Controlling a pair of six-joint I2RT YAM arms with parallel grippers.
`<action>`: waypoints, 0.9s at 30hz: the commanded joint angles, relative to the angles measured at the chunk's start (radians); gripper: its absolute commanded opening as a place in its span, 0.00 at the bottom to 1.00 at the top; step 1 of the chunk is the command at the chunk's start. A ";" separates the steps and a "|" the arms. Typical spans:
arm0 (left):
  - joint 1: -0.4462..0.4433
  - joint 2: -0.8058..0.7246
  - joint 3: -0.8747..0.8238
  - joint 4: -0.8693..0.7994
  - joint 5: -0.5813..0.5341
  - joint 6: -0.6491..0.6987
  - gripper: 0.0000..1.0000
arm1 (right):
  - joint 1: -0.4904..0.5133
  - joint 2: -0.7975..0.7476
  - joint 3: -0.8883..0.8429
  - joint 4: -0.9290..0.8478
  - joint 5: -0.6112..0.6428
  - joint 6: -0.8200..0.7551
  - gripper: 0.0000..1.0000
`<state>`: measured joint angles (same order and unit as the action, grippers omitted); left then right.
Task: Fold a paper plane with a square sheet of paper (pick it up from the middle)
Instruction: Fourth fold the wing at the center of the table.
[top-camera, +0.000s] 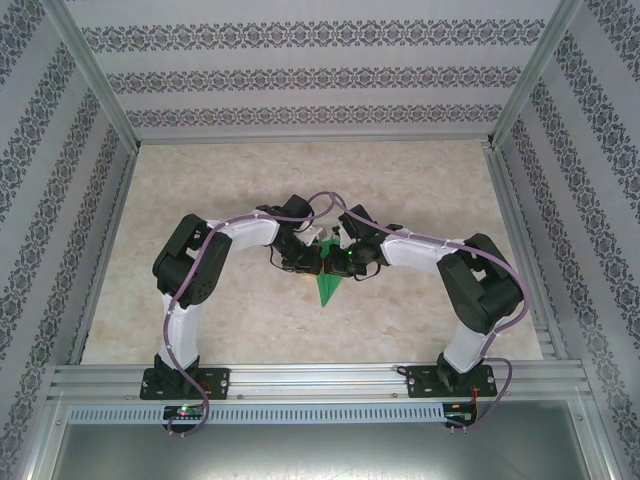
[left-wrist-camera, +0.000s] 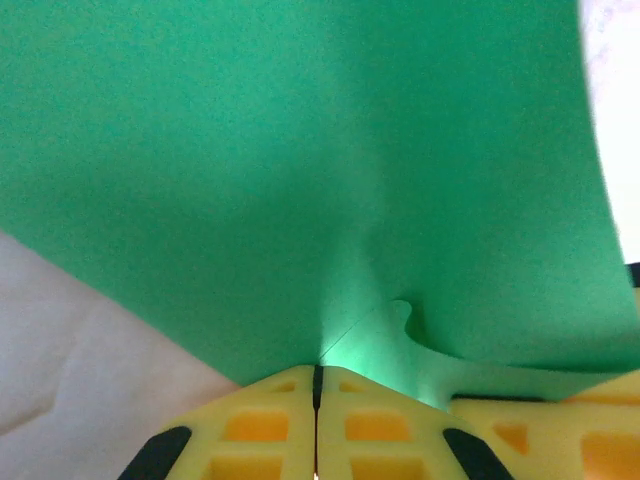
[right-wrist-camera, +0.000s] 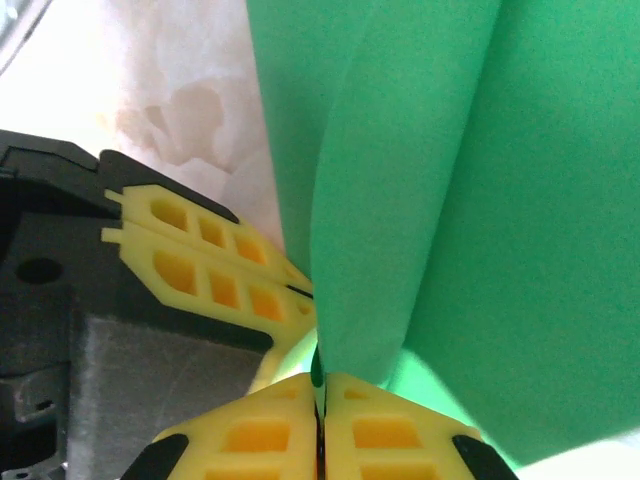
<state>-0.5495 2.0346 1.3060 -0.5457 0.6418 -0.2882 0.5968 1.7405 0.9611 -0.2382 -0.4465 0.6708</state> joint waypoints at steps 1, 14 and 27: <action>0.003 0.024 -0.053 -0.044 -0.064 -0.001 0.08 | -0.009 0.027 -0.024 0.067 -0.055 0.035 0.09; 0.029 -0.014 -0.088 -0.001 -0.016 -0.023 0.08 | -0.049 0.051 -0.089 0.196 -0.105 0.102 0.09; 0.039 -0.033 -0.088 0.021 0.019 -0.041 0.07 | -0.066 0.083 -0.122 0.271 -0.142 0.135 0.09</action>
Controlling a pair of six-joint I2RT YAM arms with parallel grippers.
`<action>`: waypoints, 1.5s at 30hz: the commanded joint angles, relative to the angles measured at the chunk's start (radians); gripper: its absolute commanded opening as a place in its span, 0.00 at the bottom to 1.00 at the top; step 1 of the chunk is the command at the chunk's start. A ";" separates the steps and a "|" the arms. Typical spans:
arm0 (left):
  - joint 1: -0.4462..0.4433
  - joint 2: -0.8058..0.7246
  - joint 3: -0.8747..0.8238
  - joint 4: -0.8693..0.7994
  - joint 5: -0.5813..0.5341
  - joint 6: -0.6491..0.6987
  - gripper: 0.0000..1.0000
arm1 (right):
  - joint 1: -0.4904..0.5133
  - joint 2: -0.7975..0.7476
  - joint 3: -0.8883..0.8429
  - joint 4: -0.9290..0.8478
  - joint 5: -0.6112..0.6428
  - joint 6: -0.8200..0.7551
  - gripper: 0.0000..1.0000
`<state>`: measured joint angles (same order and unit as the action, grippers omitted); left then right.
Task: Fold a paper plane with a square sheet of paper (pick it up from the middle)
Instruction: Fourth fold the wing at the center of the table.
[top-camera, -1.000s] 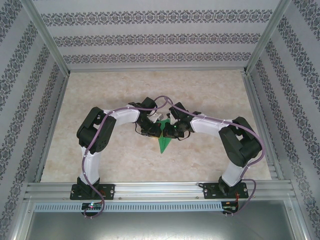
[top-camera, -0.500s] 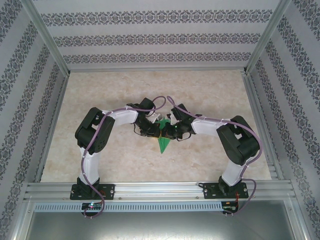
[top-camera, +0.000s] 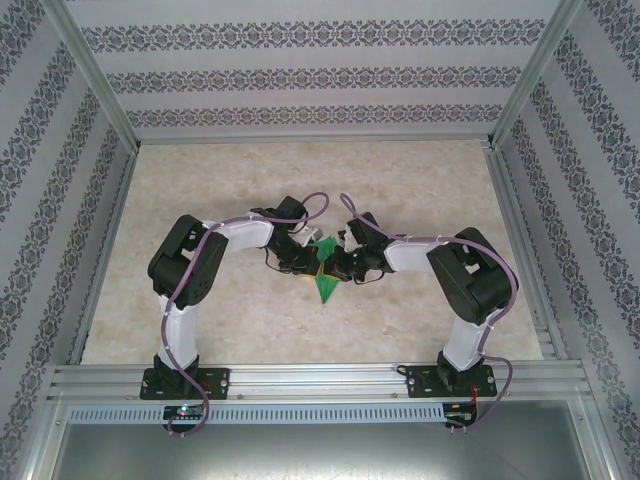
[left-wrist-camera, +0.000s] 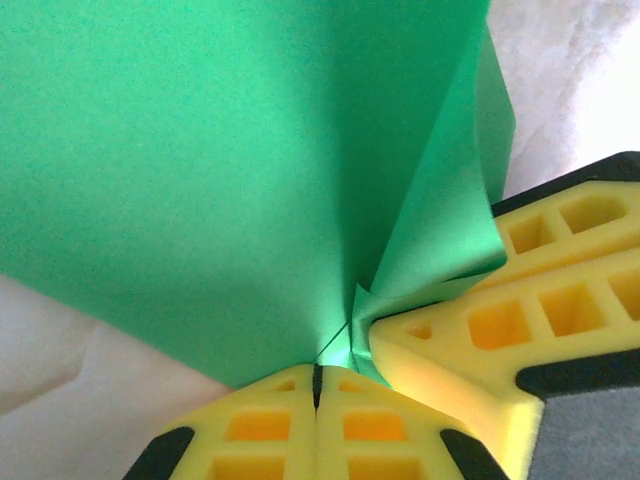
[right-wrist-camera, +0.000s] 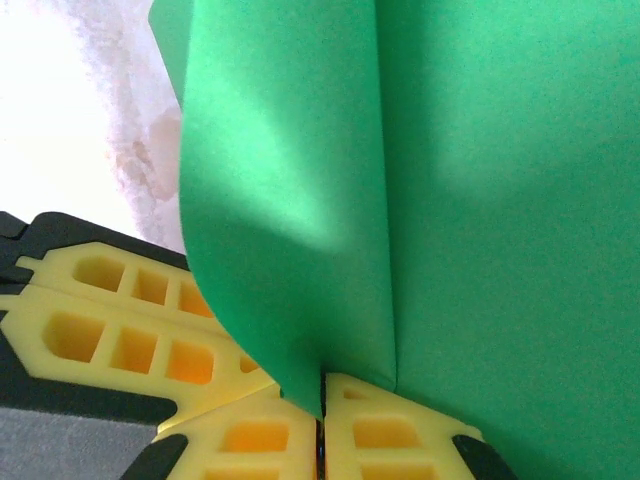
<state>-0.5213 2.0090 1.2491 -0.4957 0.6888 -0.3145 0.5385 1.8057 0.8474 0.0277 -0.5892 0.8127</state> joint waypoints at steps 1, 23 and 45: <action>0.013 -0.010 -0.030 -0.024 -0.022 -0.018 0.07 | -0.006 0.017 -0.008 0.000 -0.002 -0.013 0.09; 0.026 -0.088 -0.028 0.053 0.033 -0.106 0.15 | 0.002 0.003 0.013 -0.117 0.051 -0.088 0.09; -0.019 -0.094 -0.172 0.272 0.005 -0.287 0.09 | 0.008 -0.037 0.013 -0.120 0.046 -0.077 0.09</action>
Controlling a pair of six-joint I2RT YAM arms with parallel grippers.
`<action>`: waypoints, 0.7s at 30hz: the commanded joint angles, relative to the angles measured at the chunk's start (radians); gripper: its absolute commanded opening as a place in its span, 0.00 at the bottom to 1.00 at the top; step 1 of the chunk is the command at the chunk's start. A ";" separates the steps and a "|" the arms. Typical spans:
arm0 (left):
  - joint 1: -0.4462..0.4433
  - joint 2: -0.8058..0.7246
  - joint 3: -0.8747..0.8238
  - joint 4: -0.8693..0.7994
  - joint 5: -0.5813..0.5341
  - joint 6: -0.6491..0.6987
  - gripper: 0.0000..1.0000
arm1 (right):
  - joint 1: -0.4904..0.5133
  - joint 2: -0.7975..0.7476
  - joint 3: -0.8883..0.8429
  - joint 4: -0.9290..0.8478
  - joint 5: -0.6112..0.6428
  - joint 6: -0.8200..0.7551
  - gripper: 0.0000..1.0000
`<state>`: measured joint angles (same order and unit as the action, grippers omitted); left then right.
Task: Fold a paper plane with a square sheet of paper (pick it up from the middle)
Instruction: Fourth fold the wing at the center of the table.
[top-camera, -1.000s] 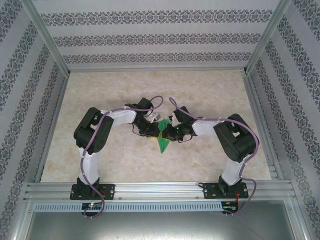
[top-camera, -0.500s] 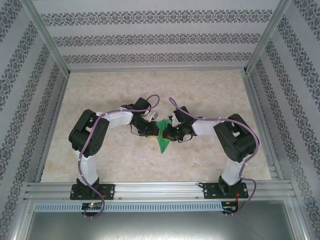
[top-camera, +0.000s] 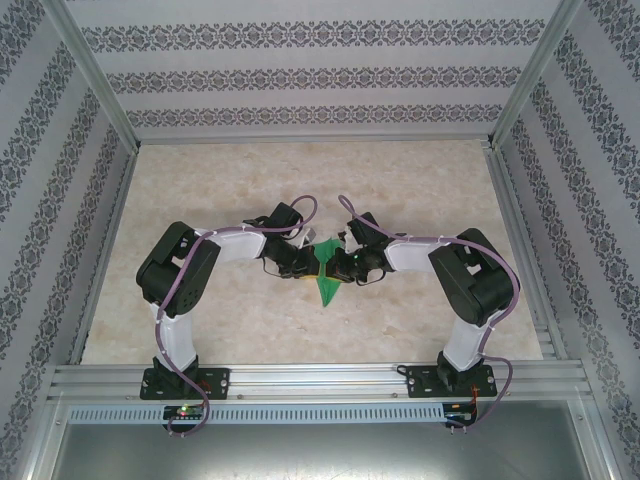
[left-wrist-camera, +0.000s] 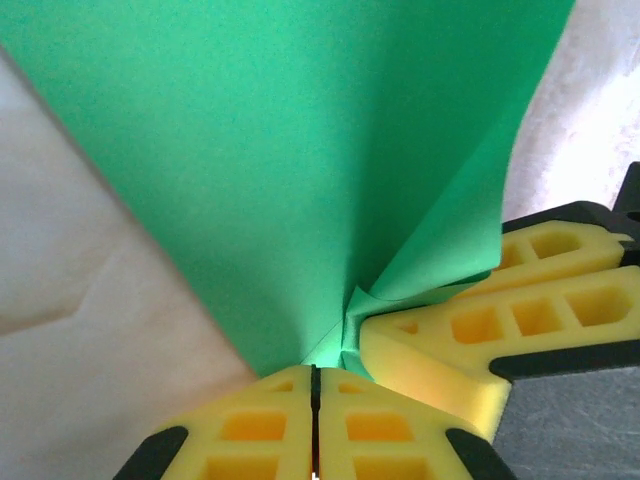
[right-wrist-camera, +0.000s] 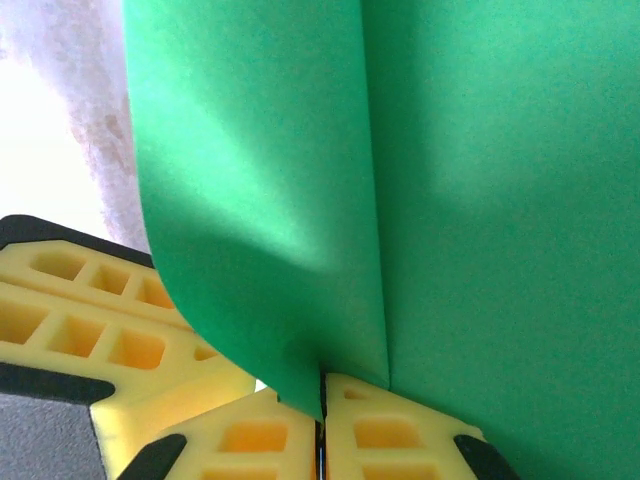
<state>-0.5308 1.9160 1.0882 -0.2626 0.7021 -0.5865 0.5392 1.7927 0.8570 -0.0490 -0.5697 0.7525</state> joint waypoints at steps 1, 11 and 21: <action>-0.010 0.003 -0.010 0.035 -0.010 -0.010 0.08 | 0.008 -0.028 0.004 -0.040 0.024 -0.015 0.10; -0.019 0.024 -0.001 0.016 0.002 0.028 0.05 | 0.013 -0.044 0.010 -0.031 0.010 0.002 0.10; -0.024 0.044 -0.001 -0.046 -0.045 0.078 0.00 | 0.018 -0.042 0.022 -0.011 -0.009 0.017 0.12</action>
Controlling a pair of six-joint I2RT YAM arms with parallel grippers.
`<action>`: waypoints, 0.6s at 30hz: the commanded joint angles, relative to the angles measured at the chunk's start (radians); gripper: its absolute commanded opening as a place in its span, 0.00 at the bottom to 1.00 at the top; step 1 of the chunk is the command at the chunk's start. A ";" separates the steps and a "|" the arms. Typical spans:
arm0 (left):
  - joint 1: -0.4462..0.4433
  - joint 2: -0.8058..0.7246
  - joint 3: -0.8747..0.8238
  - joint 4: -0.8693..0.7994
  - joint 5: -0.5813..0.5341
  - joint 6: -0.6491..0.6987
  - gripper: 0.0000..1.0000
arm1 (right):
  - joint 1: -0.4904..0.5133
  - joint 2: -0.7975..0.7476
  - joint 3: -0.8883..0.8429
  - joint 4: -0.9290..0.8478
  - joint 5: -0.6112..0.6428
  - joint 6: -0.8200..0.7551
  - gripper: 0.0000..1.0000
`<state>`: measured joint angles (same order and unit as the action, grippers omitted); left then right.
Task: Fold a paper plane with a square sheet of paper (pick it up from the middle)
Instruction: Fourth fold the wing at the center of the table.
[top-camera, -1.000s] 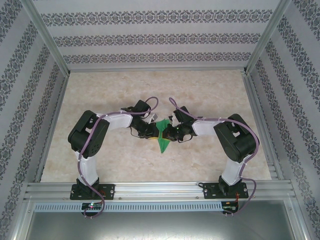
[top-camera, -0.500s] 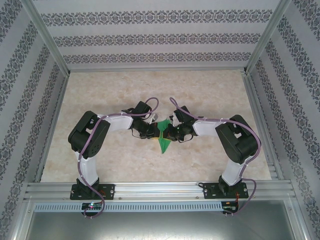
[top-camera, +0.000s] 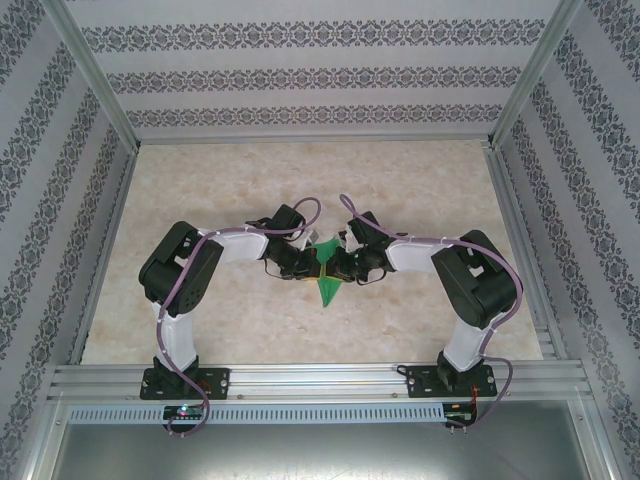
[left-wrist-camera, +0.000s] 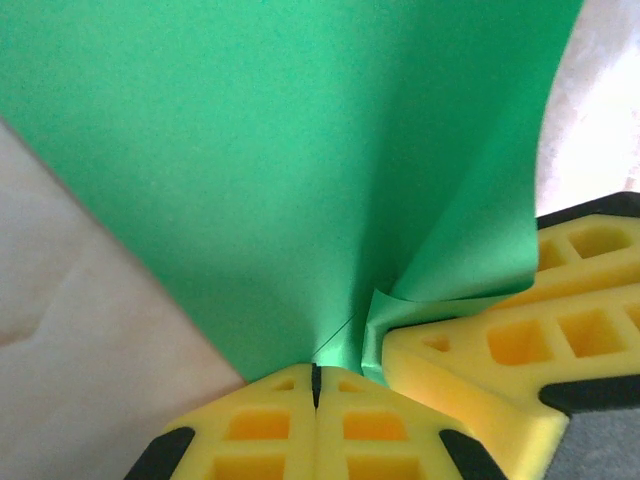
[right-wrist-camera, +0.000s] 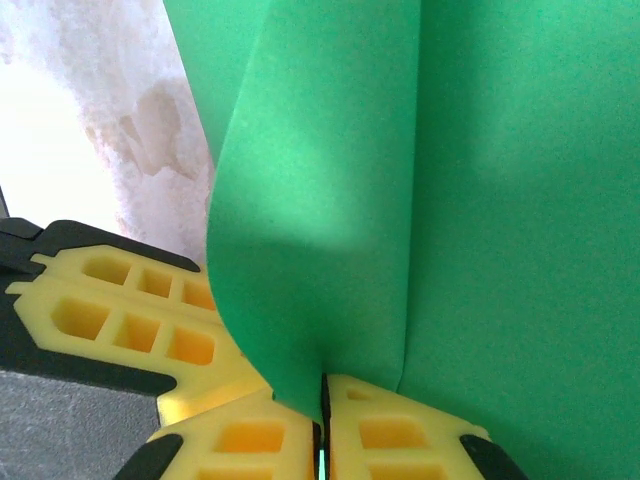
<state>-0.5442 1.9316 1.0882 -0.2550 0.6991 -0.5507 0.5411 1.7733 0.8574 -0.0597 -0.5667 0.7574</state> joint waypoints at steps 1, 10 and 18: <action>-0.011 0.031 0.000 -0.061 -0.053 0.048 0.00 | 0.016 -0.025 0.022 0.004 -0.015 0.015 0.12; -0.010 0.047 -0.007 -0.057 -0.084 0.062 0.00 | 0.020 -0.022 0.009 0.053 -0.054 0.044 0.15; -0.005 0.047 -0.016 -0.042 -0.078 0.063 0.00 | 0.014 -0.014 -0.024 0.143 -0.094 0.093 0.17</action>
<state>-0.5438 1.9347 1.0885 -0.2573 0.6964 -0.5198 0.5472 1.7733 0.8455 -0.0025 -0.6083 0.8211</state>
